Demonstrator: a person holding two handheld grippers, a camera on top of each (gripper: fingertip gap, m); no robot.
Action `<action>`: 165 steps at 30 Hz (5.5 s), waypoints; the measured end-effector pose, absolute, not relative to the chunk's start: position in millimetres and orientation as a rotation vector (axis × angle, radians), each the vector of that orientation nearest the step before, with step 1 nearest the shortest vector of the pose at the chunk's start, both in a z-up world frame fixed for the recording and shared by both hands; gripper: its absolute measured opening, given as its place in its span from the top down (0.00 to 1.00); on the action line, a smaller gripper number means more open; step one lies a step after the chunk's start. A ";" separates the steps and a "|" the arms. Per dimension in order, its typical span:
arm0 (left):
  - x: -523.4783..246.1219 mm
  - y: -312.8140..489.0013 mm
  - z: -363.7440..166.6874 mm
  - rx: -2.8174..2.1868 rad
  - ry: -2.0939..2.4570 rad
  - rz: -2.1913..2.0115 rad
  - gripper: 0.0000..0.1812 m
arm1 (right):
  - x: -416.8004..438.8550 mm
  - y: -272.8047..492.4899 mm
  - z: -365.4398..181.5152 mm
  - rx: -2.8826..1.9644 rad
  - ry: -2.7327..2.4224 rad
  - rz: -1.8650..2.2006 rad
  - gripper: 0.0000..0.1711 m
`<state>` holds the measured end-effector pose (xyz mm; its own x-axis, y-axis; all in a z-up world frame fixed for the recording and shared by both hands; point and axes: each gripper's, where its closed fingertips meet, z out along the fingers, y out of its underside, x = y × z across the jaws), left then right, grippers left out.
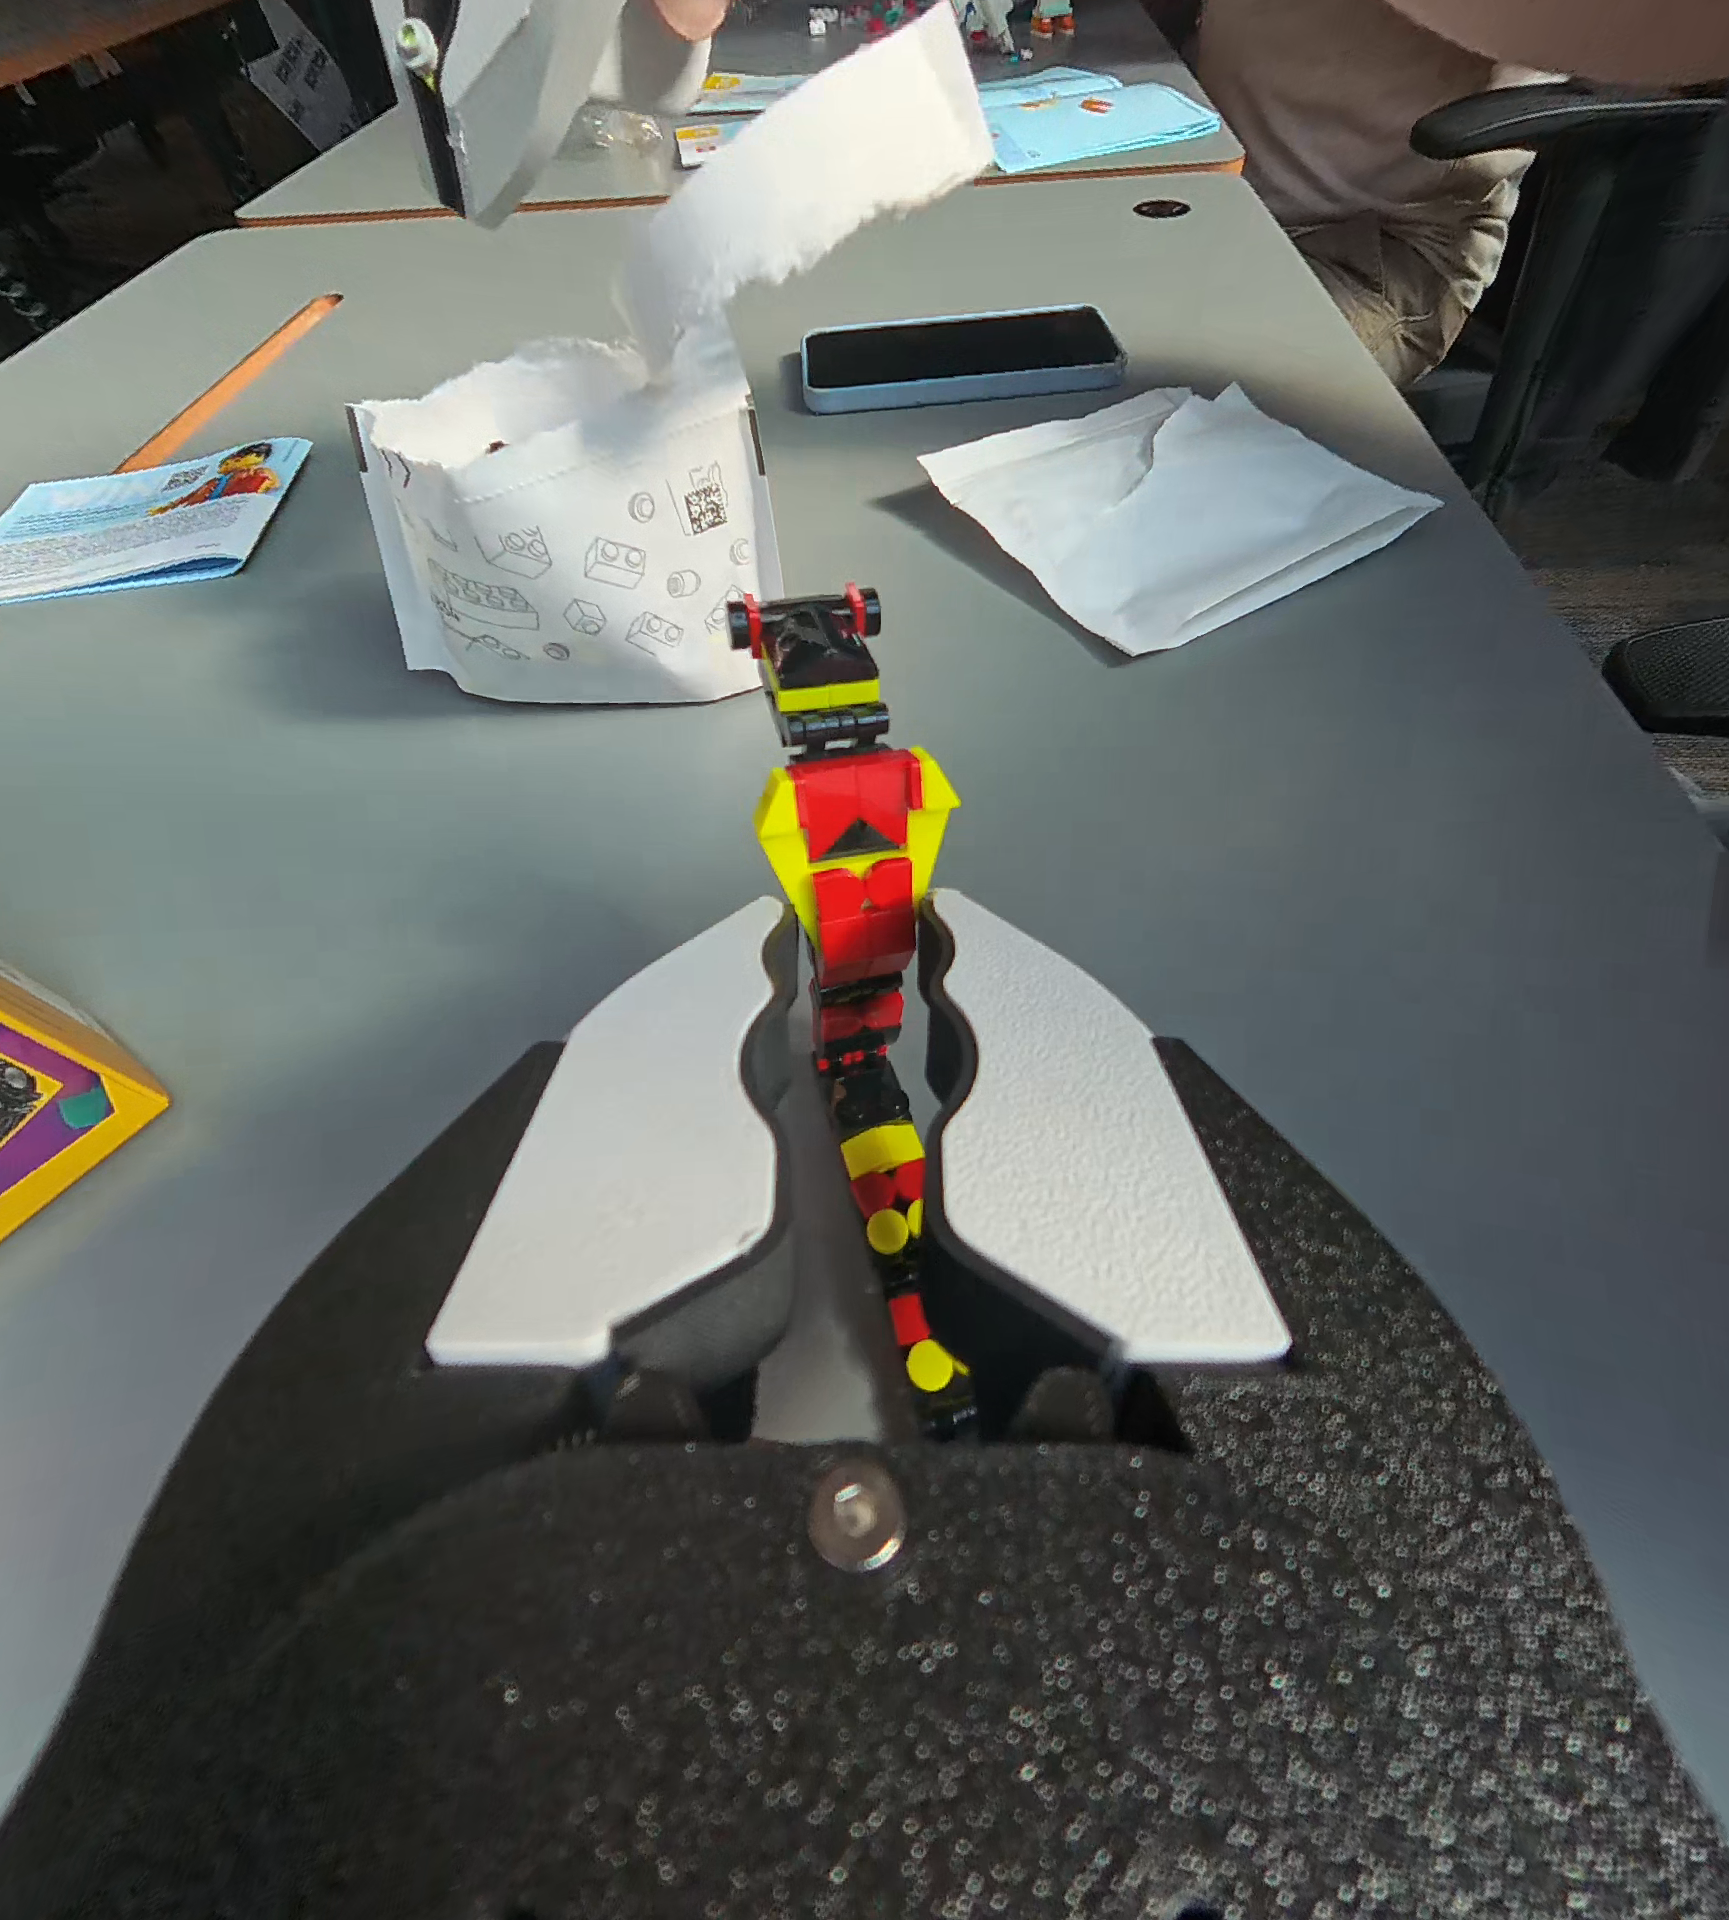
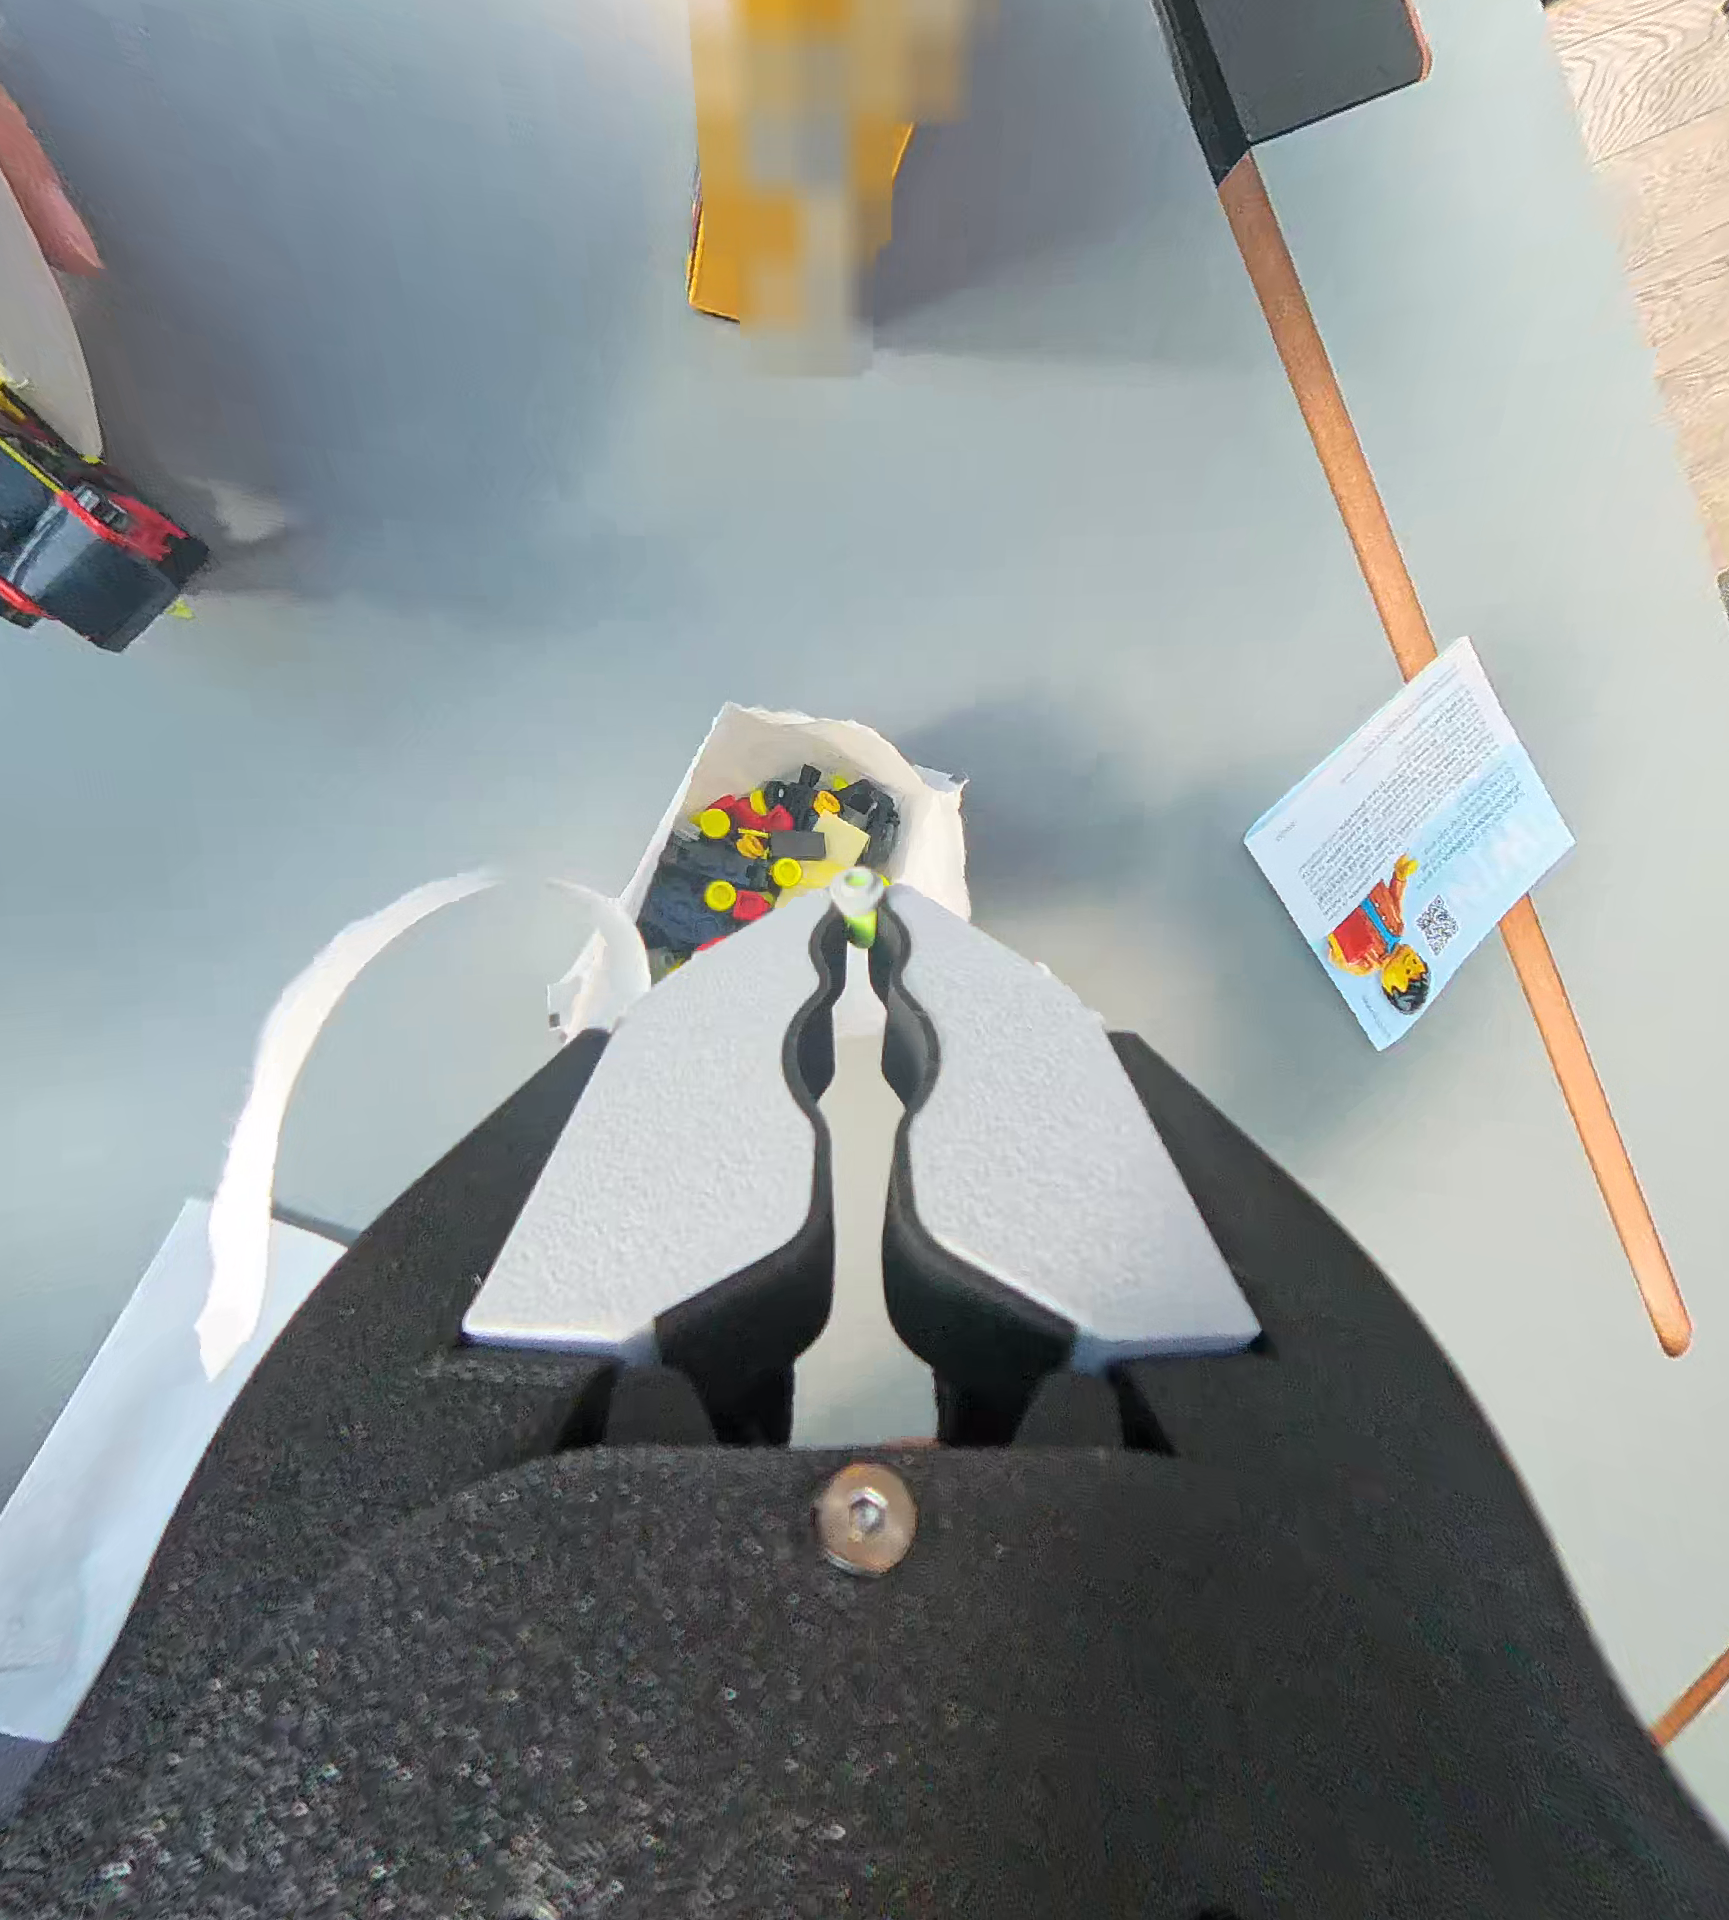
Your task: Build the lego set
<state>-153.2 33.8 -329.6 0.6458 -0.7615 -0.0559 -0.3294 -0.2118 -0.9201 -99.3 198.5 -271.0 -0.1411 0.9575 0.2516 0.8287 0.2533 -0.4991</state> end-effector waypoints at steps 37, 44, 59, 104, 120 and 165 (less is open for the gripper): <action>-92.2 126.2 -168.9 -1.361 0.715 -0.367 0.97 | -124.3 138.7 -187.2 -0.680 -1.614 -0.476 0.98; -91.8 124.0 -173.9 -1.368 0.765 -0.344 1.00 | -110.2 157.9 -185.4 -0.766 -1.574 -0.482 0.99; -142.3 163.5 -220.2 -1.682 0.806 -0.209 1.00 | -110.0 185.8 -265.0 -1.157 -2.026 0.142 0.98; -133.6 62.6 -237.0 -1.870 0.998 -0.111 0.96 | -15.1 112.4 -229.4 -1.330 -1.732 0.675 0.94; -125.4 134.6 -253.6 -2.002 1.146 -0.369 0.82 | -47.4 64.8 -241.5 -1.275 -1.692 0.947 0.87; -141.2 58.4 -310.8 -1.998 0.882 -0.539 0.91 | -140.5 60.9 -296.4 -0.755 -1.678 0.042 0.95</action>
<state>-141.2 58.4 -310.8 0.6560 -0.7536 0.0412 -0.3804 -0.3773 -0.8443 -140.5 60.9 -296.4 -0.0532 0.4954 0.8671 0.4514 0.7864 -0.4216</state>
